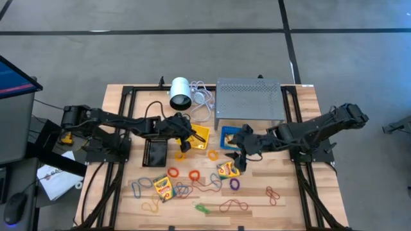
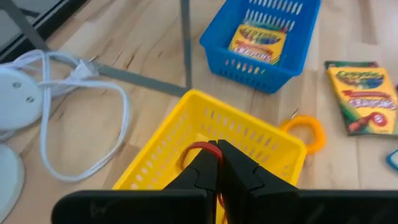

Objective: Pick & Place Office Desk Supplies
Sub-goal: Put the red rubber band into the yellow bin

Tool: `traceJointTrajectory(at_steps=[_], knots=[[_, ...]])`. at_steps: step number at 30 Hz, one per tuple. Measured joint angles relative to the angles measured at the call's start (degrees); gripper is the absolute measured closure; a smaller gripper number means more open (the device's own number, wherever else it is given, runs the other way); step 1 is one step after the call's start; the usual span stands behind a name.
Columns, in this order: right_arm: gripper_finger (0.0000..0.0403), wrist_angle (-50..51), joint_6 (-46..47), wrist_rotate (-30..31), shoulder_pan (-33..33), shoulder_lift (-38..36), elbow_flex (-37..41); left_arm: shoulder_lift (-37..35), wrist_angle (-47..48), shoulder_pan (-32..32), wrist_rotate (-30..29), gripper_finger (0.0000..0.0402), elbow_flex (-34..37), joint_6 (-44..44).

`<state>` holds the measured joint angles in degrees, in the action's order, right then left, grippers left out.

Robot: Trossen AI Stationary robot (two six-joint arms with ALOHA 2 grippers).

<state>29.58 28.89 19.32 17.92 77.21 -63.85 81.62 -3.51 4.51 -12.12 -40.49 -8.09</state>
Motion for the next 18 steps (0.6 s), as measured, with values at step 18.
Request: traceJointTrajectory(at_steps=[18], knots=[[0.0149,-0.77,9.04,3.71,4.69,0.02,7.35,-0.96,2.09,-0.7,6.35,0.03,0.0,0.1]])
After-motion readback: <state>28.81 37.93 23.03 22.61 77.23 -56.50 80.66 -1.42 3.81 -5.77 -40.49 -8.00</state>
